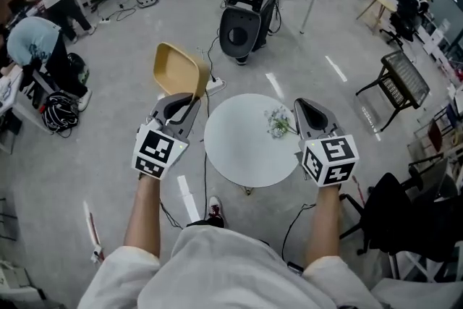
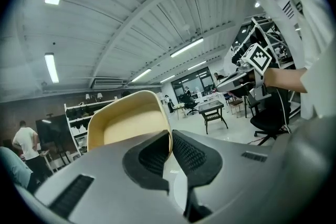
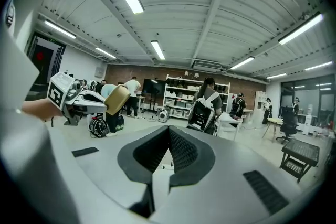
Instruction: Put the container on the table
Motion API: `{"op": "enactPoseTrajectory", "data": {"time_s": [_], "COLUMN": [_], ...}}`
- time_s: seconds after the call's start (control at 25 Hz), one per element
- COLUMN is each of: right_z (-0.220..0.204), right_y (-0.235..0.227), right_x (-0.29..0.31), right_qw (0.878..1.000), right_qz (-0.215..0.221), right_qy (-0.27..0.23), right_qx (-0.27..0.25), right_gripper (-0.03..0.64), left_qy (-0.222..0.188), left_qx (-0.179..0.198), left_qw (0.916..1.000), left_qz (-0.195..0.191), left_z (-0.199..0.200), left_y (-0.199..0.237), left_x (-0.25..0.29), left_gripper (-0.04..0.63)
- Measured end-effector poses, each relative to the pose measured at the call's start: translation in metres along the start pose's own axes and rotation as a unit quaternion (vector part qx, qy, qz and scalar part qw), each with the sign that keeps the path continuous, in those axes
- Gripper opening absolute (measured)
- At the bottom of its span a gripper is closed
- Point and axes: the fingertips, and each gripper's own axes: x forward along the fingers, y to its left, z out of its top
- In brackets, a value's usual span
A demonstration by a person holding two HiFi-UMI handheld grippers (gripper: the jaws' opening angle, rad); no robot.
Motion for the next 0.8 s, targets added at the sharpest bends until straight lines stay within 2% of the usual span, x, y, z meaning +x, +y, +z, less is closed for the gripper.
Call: {"op": "enactPoseTrajectory", "data": {"time_s": [0.24, 0.4, 0.48, 0.6, 0.68, 0.8], "right_z": [-0.017, -0.044, -0.065, -0.097, -0.116, -0.146], "right_y": [-0.006, -0.016, -0.022, -0.034, -0.042, -0.054], "right_x": [0.07, 0.102, 0.117, 0.136, 0.147, 0.165], "right_qw": [0.999, 0.997, 0.995, 0.991, 0.989, 0.985], "right_qz": [0.002, 0.008, 0.015, 0.019, 0.024, 0.03], "right_qy": [0.036, 0.07, 0.099, 0.135, 0.149, 0.168], "right_qx": [0.017, 0.023, 0.008, -0.009, 0.003, 0.024], "right_gripper": [0.014, 0.014, 0.014, 0.014, 0.014, 0.014], "left_qy": [0.021, 0.053, 0.081, 0.136, 0.175, 0.222], "left_qx": [-0.005, -0.014, -0.014, -0.002, 0.005, -0.005], "left_qw": [0.9995, 0.9976, 0.9951, 0.9877, 0.9799, 0.9662], "left_qz": [-0.023, -0.041, -0.054, -0.077, -0.096, -0.131], "left_z": [-0.03, -0.065, -0.091, -0.141, -0.176, -0.228], "left_y": [0.047, 0.053, 0.047, 0.029, 0.013, -0.013], "left_x": [0.056, 0.097, 0.123, 0.161, 0.182, 0.211], "left_gripper": [0.035, 0.035, 0.035, 0.035, 0.035, 0.035]}}
